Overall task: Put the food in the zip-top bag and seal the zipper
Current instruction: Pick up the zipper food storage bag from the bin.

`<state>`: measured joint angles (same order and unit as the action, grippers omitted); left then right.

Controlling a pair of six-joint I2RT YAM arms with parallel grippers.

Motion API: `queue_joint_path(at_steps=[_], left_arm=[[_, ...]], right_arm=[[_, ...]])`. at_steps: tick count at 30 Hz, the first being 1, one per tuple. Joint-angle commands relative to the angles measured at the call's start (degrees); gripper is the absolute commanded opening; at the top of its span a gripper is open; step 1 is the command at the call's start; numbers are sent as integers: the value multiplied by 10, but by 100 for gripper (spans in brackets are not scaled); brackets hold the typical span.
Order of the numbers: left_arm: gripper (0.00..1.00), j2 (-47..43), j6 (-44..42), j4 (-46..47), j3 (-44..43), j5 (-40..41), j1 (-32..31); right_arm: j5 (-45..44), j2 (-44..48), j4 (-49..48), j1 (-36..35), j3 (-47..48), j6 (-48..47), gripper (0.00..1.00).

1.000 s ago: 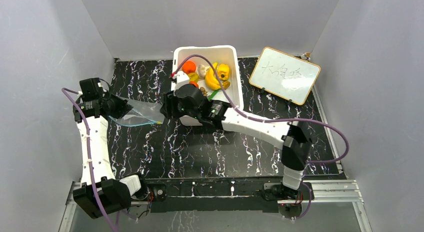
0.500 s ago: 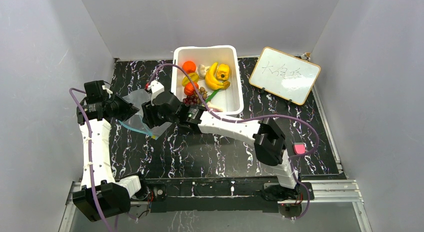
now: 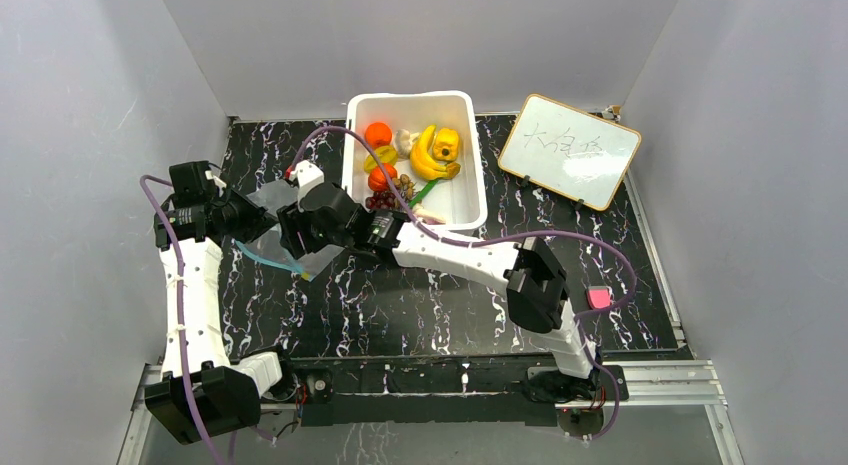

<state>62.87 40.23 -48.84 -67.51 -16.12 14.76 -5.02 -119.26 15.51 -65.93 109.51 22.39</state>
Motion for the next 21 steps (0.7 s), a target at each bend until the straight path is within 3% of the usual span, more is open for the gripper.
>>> queue_joint_path(at_steps=[1,8,10,14,15,17,19,21], left_arm=[[0,-13,-9,-6,-12,-7,-5],[0,-16,-8,-3,-9,-6,-5],[0,-16,-3,1,-4,-21,-6],[0,-14,-1,8,-5,-51,-6],[0,-17,-10,9,-18,-52,-6],[0,-29,-16,11,-24,-49,-6],[29,-29,-25,11,-38,-57,-6],[53,-33,-51,-2,-74,-11,-8]], right_arm=[[-6,-9,5,-3,52,-8,53],[-2,6,-22,-6,37,15,53],[-35,-11,-26,-9,33,3,50],[-65,-26,-13,-9,46,-26,28],[-59,-8,-36,-9,27,-37,4],[-64,13,-52,-9,-2,-38,0],[-46,33,-54,-9,-17,-10,0],[-11,61,-58,-9,-41,32,0]])
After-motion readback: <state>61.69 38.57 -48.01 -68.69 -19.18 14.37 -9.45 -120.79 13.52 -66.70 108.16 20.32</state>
